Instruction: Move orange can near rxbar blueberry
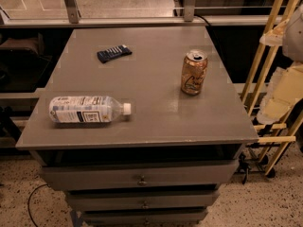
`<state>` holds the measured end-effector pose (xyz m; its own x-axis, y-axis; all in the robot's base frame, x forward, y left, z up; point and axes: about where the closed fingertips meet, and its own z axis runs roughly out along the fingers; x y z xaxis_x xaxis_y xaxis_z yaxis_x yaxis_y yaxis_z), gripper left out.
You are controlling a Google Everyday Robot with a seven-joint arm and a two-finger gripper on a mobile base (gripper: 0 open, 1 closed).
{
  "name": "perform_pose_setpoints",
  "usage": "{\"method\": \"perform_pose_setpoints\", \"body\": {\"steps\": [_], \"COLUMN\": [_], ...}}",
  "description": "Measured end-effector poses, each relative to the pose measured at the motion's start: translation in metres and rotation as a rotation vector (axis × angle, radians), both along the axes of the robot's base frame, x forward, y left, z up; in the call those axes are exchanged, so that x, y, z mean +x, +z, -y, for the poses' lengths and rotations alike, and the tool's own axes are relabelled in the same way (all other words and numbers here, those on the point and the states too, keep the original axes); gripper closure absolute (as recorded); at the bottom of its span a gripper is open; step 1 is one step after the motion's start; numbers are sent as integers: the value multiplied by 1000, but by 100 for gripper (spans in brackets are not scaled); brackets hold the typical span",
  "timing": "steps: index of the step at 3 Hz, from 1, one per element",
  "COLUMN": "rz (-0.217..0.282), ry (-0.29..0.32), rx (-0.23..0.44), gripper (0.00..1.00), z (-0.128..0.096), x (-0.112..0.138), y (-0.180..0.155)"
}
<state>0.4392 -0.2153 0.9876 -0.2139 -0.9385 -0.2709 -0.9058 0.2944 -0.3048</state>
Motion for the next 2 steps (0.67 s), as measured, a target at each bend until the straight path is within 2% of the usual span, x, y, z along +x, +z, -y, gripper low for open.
{"method": "perform_pose_setpoints", "body": {"steps": [1,2], "rz": [26,71], "ry": [-27,-59], "rx": [142,360], "gripper": [0,0], "z": [21,26], "x": [20,66], "y": [-31,-64]}}
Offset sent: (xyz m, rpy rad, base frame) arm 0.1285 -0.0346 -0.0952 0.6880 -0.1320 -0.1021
